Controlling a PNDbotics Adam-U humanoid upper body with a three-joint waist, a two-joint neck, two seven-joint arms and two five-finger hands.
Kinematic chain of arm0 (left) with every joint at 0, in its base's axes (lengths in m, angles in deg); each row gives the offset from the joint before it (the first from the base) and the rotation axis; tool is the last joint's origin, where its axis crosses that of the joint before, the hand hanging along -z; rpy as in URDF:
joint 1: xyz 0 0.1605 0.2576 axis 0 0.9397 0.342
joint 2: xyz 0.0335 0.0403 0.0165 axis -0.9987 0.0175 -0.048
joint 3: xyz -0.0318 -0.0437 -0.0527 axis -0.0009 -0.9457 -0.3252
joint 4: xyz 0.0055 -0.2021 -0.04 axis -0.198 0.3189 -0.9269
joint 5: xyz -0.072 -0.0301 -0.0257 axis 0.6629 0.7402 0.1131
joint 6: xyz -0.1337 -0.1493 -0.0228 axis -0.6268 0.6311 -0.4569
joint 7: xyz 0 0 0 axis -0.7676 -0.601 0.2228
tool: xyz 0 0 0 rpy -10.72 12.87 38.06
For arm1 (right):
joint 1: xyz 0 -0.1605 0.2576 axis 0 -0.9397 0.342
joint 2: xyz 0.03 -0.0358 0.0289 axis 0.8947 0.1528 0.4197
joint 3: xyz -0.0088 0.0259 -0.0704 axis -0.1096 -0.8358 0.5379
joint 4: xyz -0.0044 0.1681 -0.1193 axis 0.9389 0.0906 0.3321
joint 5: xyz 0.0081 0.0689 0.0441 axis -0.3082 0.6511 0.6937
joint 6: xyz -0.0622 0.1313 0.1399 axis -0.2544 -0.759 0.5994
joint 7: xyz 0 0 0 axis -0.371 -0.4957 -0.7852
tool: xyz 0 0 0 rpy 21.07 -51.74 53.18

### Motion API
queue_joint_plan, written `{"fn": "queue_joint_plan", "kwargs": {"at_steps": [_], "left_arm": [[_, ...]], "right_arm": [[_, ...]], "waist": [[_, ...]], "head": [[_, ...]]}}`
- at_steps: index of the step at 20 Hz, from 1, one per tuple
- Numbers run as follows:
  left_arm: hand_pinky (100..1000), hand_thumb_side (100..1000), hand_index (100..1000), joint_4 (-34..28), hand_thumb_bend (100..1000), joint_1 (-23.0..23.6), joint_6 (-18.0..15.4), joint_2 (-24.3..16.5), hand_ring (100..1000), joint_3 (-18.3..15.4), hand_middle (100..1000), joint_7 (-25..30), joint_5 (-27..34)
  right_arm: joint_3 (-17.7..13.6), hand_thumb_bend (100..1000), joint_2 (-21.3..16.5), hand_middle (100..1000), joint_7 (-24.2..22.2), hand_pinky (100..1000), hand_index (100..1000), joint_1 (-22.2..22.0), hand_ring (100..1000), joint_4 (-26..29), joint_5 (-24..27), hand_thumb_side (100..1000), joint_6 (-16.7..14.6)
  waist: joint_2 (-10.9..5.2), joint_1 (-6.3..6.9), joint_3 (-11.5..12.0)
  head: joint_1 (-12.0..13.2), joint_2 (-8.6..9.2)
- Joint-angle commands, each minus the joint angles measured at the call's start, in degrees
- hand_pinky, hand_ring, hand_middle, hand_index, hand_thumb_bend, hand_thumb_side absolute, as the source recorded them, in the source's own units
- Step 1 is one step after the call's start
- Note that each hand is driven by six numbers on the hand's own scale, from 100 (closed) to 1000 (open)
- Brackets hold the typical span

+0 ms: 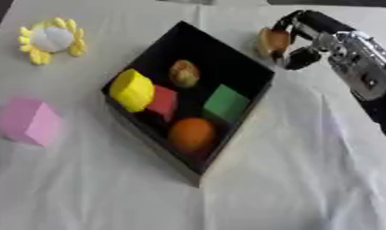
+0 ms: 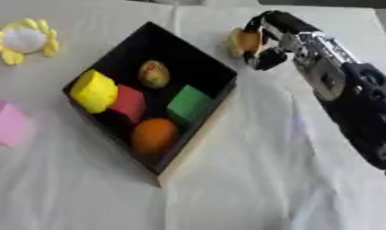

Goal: Pick up objects on the table and place them in the box.

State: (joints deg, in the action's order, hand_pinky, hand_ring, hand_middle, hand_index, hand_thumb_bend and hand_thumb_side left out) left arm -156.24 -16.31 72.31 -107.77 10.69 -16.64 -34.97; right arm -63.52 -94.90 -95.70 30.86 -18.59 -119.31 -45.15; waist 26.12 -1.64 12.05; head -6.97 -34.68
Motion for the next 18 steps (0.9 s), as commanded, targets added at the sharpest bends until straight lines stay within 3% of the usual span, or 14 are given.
{"fn": "queue_joint_plan", "kwargs": {"at_steps": [1, 8, 18], "left_arm": [[824, 606, 878, -0.85, 100, -0.34, 0.20, -0.88, 714, -0.41, 718, -0.20, -0.02], [824, 603, 877, -0.84, 100, -0.12, 0.31, -1.24, 713, -0.47, 717, -0.27, -0.06], [824, 600, 877, -0.78, 100, -0.21, 0.27, -1.94, 714, -0.29, 717, -0.05, -0.24]], "right_arm": [[-0.10, 100, -2.32, 394, -0.95, 752, 433, 0.54, 563, 3.43, 2.78, 130, 0.28], [-0.84, 100, -6.03, 383, -3.45, 752, 417, -0.01, 551, 13.55, 8.63, 116, 3.90], [-0.08, 100, -11.72, 382, -10.03, 750, 413, -0.25, 538, 36.75, 19.44, 108, 11.07]], "waist": [[-1.05, 0.87, -0.22], [-2.39, 0.68, -1.23], [-4.27, 0.07, -2.22]], "head": [[0.19, 0.21], [0.86, -0.18], [1.38, -1.00]]}}
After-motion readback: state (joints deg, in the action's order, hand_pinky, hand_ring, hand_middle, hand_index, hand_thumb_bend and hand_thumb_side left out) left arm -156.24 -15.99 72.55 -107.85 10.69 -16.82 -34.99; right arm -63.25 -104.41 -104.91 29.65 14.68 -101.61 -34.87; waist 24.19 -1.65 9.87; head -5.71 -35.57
